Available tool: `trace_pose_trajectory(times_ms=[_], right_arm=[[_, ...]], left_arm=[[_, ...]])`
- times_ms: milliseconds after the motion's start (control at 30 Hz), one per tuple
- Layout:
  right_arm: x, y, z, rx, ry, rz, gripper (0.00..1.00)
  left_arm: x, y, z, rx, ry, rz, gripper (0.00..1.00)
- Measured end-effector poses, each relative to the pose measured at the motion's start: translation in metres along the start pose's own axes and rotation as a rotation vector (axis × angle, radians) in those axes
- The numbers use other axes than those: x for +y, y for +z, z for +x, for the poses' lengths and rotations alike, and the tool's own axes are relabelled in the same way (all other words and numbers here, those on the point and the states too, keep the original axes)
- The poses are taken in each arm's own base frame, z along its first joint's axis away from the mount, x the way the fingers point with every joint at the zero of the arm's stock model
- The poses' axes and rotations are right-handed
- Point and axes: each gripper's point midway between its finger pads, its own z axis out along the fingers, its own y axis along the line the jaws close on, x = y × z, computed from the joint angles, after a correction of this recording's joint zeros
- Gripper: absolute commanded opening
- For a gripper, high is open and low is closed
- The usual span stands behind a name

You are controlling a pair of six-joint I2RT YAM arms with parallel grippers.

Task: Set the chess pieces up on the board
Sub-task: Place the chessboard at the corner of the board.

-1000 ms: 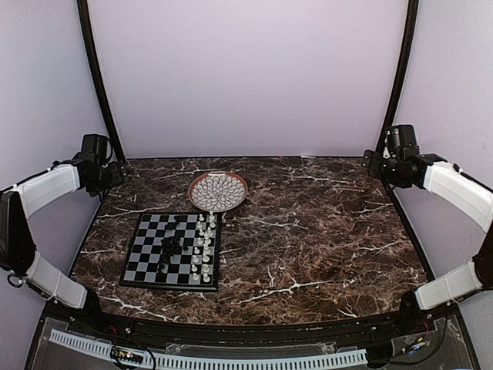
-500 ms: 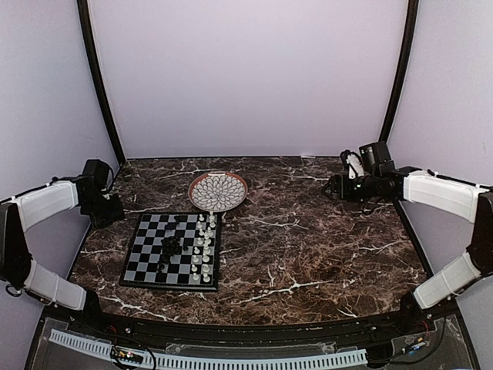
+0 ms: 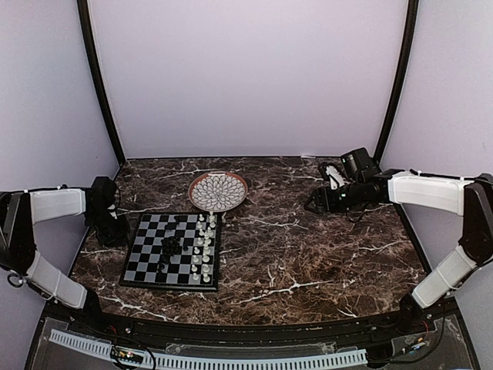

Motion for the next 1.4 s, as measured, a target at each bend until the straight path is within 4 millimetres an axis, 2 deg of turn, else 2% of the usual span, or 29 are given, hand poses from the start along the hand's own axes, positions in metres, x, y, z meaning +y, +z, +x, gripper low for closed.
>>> trace_pose_trajectory(times_ms=[533,867,1100,1400], right_arm=[[-0.001,0.011,0.009,0.041,-0.001,-0.018,0.71],[-0.004,0.023,0.015,0.075,-0.015,-0.022,0.70],[-0.006,0.030,0.019,0.091,-0.015,-0.025,0.69],[-0.002,0.032,0.013,0.067,-0.006,-0.047,0.69]], left_arm=[[0.014,0.015,0.027,0.073,0.035,-0.022,0.09],[-0.004,0.011,0.036,0.098,0.089,0.053,0.09],[-0.027,0.012,0.061,0.151,0.205,0.084,0.09],[-0.054,0.009,0.096,0.229,0.305,0.139,0.10]])
